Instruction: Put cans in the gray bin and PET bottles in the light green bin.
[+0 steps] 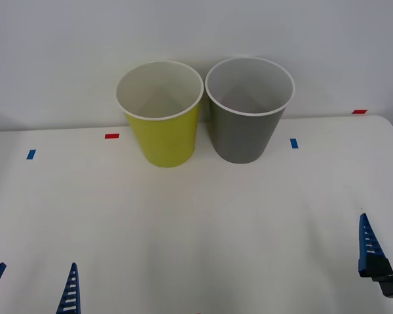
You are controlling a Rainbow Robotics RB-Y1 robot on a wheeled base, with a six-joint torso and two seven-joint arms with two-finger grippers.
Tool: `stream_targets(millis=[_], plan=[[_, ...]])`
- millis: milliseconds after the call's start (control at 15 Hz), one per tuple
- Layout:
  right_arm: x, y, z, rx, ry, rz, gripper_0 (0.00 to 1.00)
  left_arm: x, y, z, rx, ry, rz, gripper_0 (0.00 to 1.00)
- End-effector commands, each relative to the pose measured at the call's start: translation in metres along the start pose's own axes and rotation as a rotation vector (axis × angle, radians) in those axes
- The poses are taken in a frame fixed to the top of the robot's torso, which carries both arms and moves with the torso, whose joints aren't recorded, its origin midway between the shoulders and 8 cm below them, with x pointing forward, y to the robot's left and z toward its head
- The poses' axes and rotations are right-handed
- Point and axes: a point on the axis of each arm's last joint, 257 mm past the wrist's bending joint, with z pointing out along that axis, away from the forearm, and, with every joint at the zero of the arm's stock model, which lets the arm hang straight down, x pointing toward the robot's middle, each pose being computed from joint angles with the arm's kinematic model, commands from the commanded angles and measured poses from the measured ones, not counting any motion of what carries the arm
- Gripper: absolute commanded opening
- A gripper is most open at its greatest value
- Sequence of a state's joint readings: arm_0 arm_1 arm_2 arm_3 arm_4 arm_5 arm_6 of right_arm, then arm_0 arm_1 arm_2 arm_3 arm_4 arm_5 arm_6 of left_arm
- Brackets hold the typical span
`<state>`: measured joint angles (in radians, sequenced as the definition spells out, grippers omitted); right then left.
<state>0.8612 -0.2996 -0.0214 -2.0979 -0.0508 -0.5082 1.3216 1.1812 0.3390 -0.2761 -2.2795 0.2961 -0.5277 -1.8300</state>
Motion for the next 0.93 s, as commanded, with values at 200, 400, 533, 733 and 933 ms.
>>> stream_targets(millis=[200,400,533,733,933], plan=[[0.004,0.009,-0.028,-0.036,0.028,0.009,1.00,0.000,0.000,0.000,0.000,0.000,0.000,1.00],[0.008,0.016,-0.035,-0.045,0.041,0.030,1.00,0.000,0.000,0.000,0.000,0.000,0.000,1.00],[0.010,0.018,-0.041,-0.048,0.051,0.039,1.00,0.000,0.000,0.000,0.000,0.000,0.000,1.00],[0.014,0.021,-0.048,-0.048,0.071,0.067,1.00,0.000,0.000,0.000,0.000,0.000,0.000,1.00],[0.014,0.021,-0.048,-0.048,0.071,0.067,1.00,0.000,0.000,0.000,0.000,0.000,0.000,1.00]])
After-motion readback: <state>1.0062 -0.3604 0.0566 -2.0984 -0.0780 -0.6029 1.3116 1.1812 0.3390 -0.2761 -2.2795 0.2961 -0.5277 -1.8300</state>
